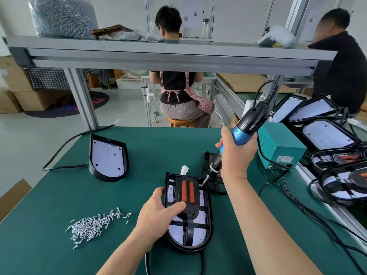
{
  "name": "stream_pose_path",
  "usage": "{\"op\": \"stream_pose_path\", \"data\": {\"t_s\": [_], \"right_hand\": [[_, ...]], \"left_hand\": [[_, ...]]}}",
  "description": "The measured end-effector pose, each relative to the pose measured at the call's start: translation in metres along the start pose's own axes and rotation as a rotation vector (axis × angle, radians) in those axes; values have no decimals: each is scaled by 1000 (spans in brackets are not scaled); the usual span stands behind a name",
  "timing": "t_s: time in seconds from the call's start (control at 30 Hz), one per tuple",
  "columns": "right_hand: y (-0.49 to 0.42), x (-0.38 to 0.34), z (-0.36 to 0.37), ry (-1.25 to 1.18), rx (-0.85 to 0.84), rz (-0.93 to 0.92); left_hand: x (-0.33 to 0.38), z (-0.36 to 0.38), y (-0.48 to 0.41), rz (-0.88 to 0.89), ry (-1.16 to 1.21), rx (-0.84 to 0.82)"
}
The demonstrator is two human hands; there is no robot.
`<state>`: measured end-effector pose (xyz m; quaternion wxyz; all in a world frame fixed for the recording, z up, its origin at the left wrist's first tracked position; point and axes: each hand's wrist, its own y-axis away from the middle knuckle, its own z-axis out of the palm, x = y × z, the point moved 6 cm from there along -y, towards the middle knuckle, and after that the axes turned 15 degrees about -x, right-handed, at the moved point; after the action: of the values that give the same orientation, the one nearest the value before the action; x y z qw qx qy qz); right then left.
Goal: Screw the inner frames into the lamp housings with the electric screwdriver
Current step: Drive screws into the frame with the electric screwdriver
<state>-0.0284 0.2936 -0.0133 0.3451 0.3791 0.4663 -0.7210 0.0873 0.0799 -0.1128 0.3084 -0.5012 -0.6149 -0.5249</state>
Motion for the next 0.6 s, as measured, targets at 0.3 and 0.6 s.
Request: {"op": "stream_pose_path", "data": {"t_s": [0.3,0.6], "right_hand": [[-3,-1,7,25,-48,10],[-3,1,9,46,-64,2]], "left_hand": [[0,0,1,-5,-3,-1],[-2,0,1,1,3,-1]]}}
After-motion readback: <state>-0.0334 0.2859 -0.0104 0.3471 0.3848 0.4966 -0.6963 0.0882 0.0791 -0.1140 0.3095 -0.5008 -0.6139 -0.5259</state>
